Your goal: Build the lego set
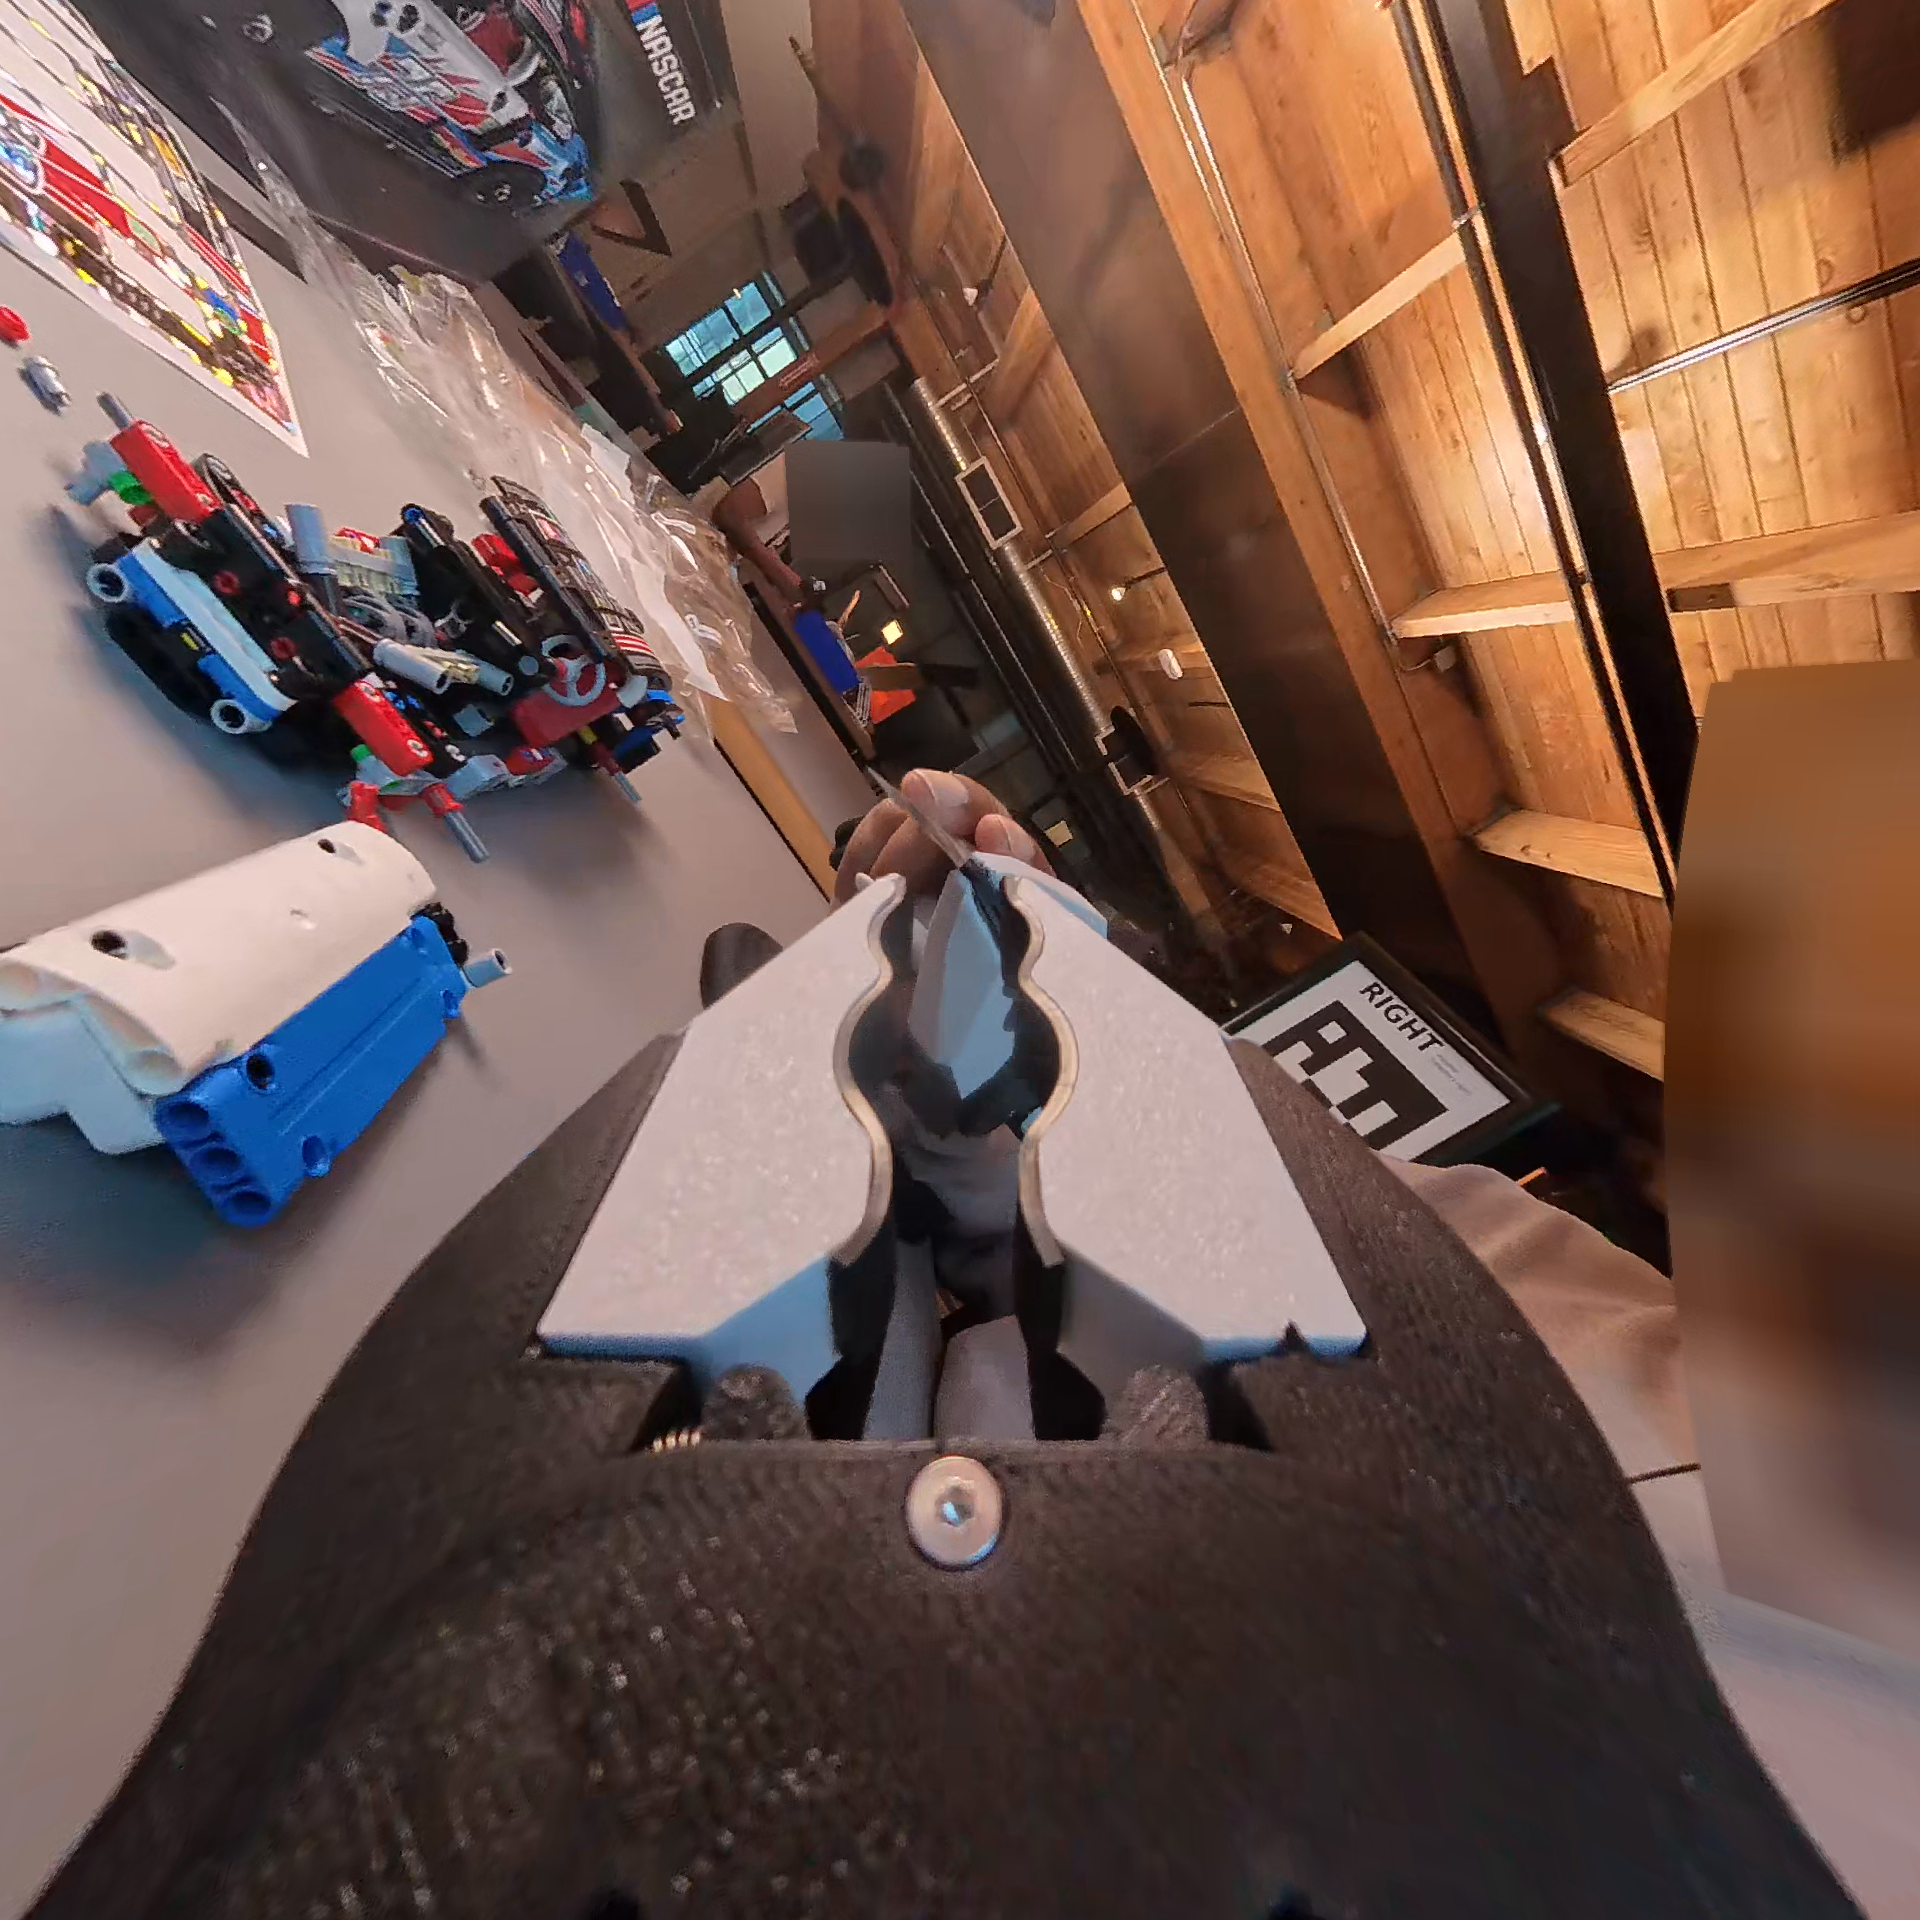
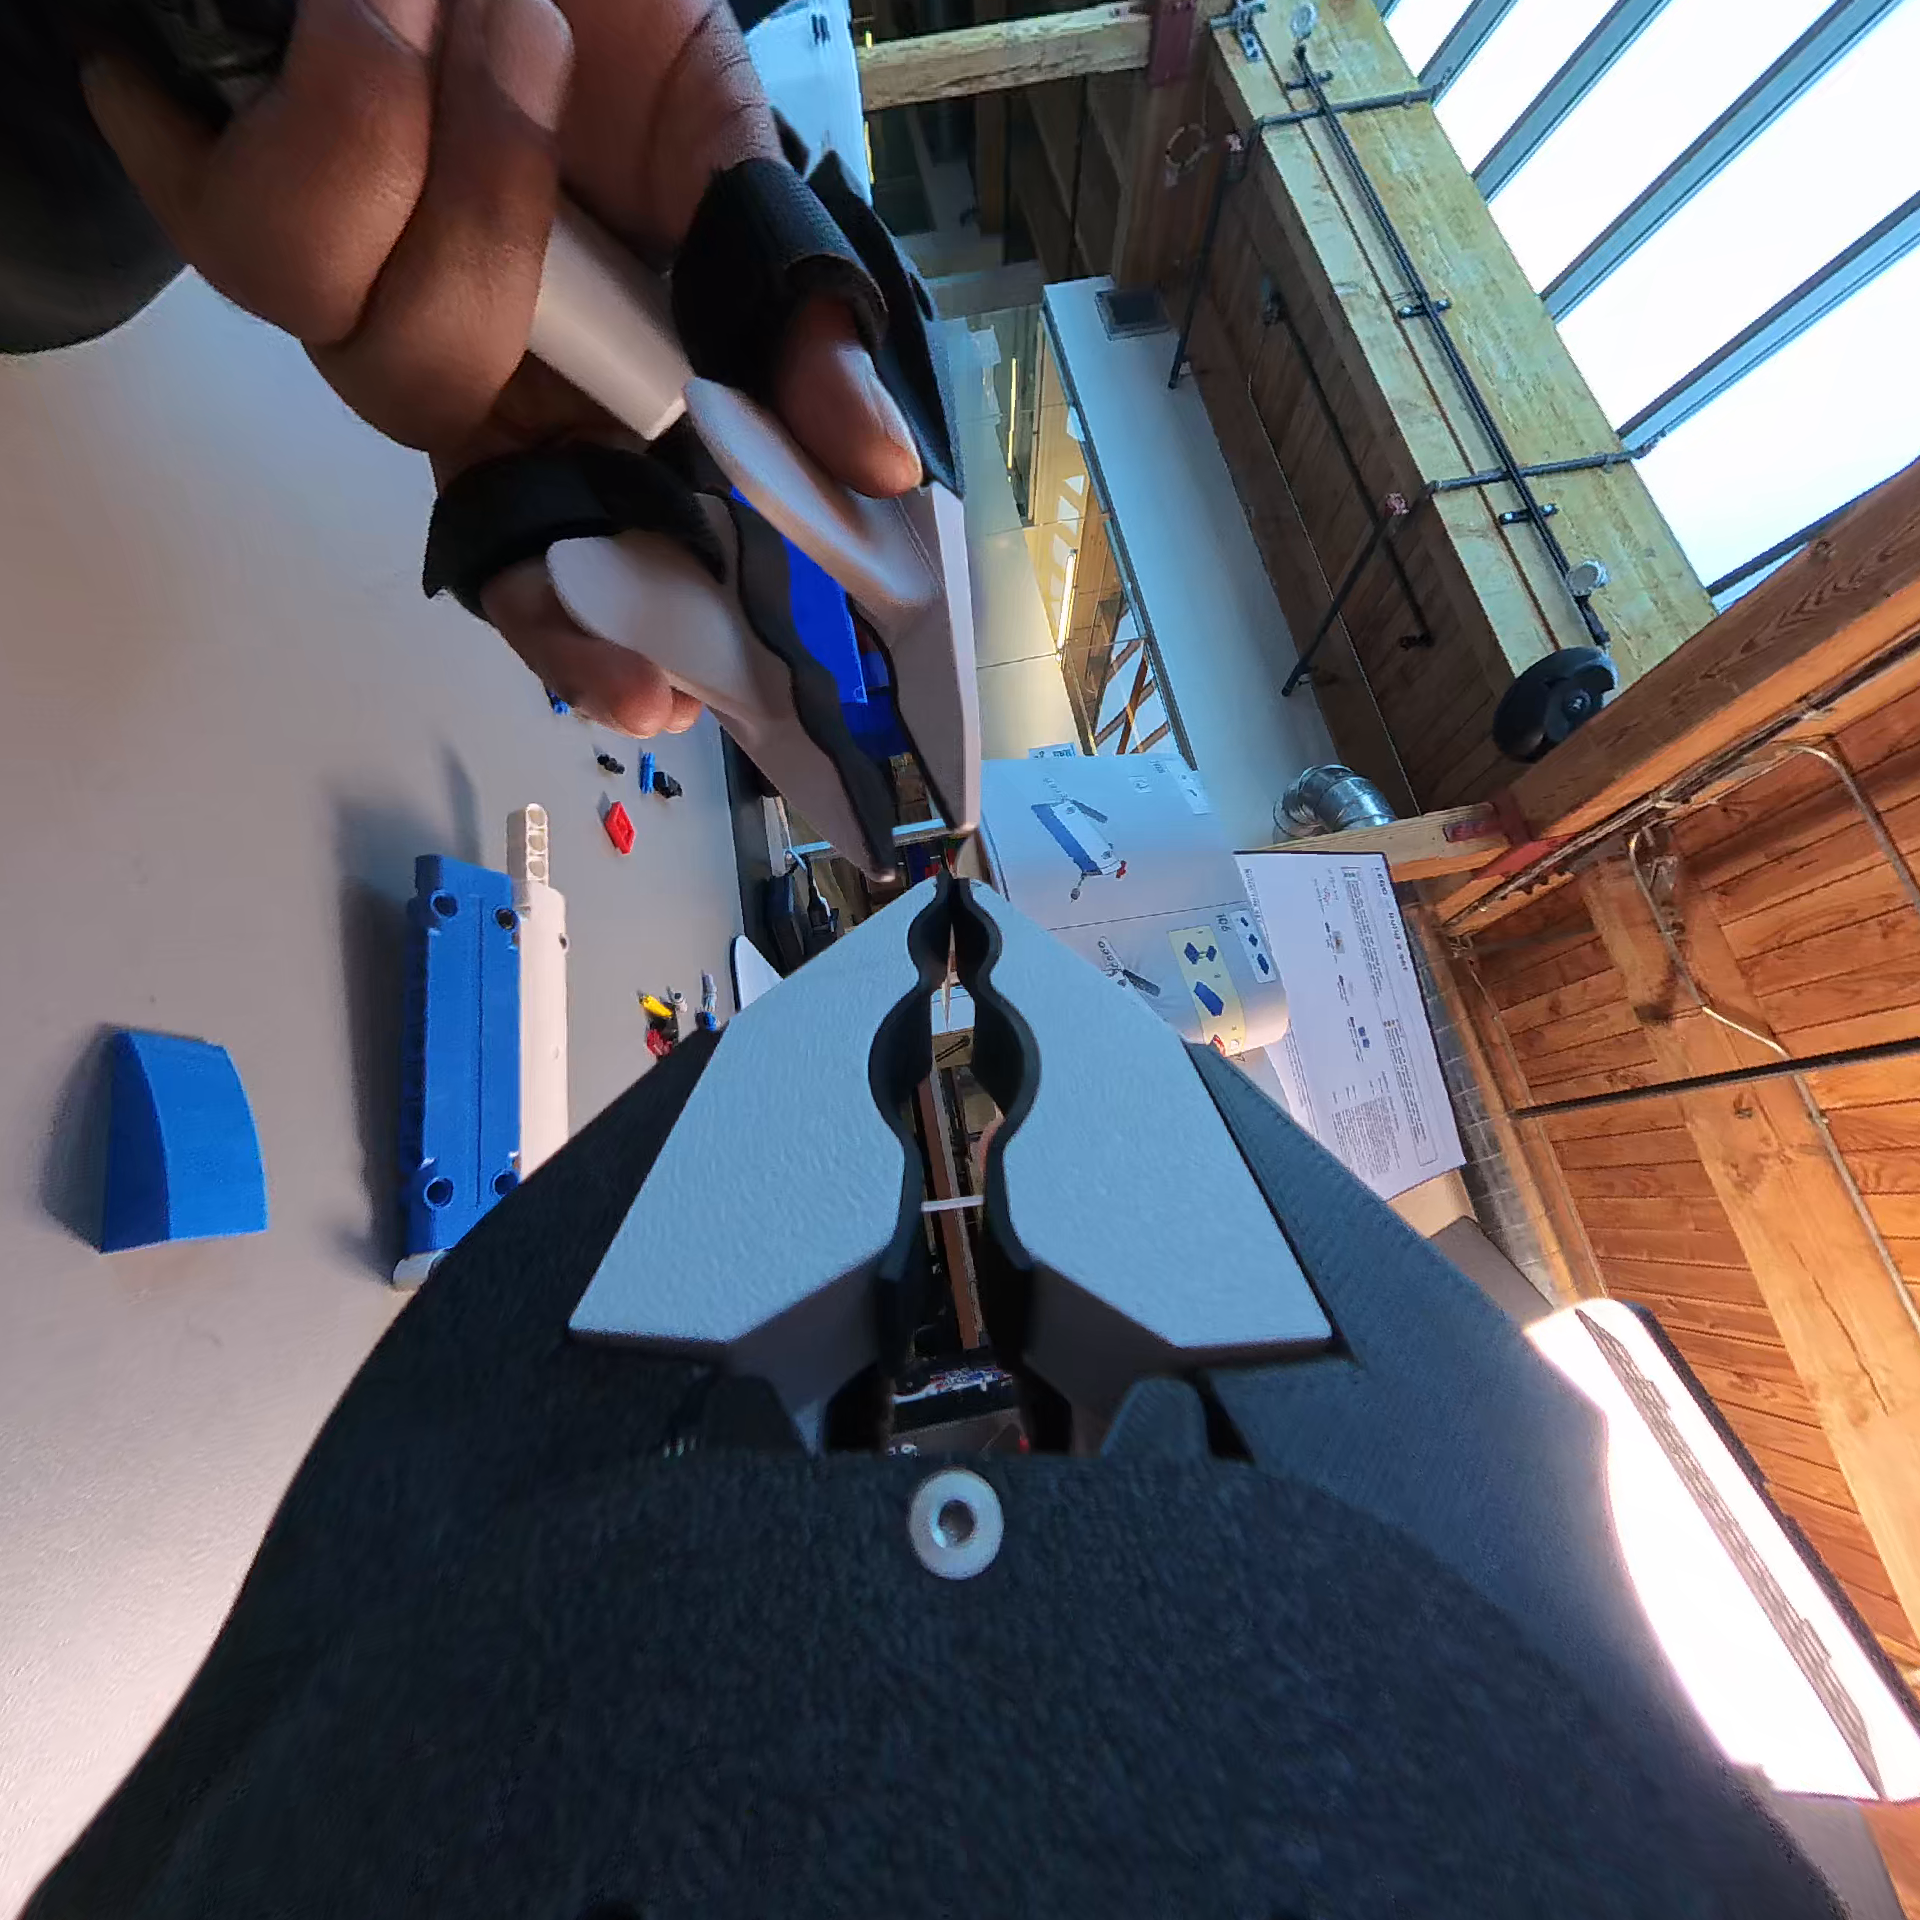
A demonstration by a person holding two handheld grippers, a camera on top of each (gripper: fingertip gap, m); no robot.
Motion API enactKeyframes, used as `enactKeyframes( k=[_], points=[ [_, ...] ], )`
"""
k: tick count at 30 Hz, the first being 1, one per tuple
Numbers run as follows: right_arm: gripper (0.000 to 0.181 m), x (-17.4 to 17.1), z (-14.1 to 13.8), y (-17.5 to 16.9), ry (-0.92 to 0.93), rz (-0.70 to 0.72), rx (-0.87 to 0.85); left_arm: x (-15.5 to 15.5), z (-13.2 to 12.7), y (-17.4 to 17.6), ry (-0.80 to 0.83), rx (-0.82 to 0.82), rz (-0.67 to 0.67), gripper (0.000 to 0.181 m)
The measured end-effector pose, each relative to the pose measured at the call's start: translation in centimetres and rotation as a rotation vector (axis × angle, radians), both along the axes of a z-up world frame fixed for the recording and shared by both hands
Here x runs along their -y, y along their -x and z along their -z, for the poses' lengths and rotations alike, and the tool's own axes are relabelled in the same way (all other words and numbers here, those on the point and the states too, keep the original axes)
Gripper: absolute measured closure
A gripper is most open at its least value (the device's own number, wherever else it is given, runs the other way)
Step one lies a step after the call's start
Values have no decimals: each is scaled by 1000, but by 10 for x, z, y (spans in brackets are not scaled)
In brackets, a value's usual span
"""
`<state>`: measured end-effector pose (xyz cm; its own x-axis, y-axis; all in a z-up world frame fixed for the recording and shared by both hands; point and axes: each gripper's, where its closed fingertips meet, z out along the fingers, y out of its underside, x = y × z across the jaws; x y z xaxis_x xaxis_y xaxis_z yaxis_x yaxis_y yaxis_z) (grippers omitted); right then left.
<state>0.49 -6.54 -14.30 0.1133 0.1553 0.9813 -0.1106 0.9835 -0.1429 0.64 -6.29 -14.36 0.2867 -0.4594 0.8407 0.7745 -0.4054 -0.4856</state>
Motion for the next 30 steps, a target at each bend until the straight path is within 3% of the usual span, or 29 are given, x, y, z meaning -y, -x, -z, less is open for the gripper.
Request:
enactKeyframes(
  k=[12,24,30],
  points=[
    [181,0,12,3,-57,5,18,-6,6,4,17,-18,-34,181],
    [181,1,14,2,-35,-2,28,-6,7,4,-2,-110,-53,181],
    [164,3,12,0,54,-38,66,-5,11,1,-17,-208,-58,181]
  ],
)
